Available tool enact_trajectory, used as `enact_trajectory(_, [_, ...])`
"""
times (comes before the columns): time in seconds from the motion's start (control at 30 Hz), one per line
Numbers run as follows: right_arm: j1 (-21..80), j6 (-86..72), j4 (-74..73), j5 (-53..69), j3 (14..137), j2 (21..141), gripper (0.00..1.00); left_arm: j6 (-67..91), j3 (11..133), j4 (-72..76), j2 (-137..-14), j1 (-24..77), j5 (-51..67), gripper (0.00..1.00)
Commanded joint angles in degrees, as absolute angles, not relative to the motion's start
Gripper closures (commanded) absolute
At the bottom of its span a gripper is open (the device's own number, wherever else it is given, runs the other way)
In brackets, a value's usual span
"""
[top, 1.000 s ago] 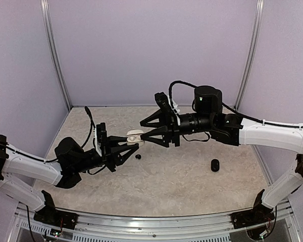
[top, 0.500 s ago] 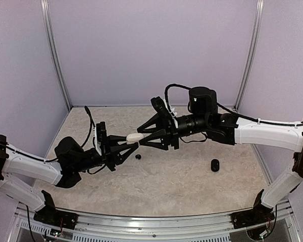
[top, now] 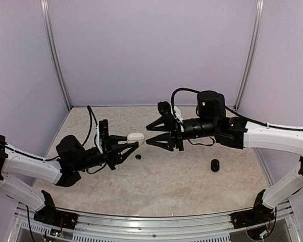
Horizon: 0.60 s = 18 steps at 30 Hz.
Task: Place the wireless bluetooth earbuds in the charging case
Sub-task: Close the charging case with the earbuds, then pass from the left arm to the right
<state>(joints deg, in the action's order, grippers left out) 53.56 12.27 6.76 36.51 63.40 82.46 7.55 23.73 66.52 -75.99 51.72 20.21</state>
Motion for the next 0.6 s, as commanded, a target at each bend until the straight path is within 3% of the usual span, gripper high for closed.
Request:
enact_trajectory(0.0, [53.6, 16.5, 9.5, 27.3, 61.5, 78.0, 0.47, 9.3, 25.0, 64.8, -73.5, 51.1, 19.5, 0.93])
enact_trajectory(0.17, [53.5, 23.4, 8.9, 23.3, 60.3, 76.0, 0.32, 13.7, 26.2, 60.8, -72.1, 50.1, 22.1, 0.92])
enact_trajectory(0.33, [53.5, 24.2, 15.3, 19.0, 56.6, 75.6, 0.02, 17.9, 28.8, 55.0, -71.5, 49.9, 22.6, 0.94])
enact_trajectory(0.57, [54.3, 32.1, 13.7, 19.6, 57.8, 78.4, 0.01, 21.4, 30.9, 48.5, -70.6, 49.7, 20.5, 0.98])
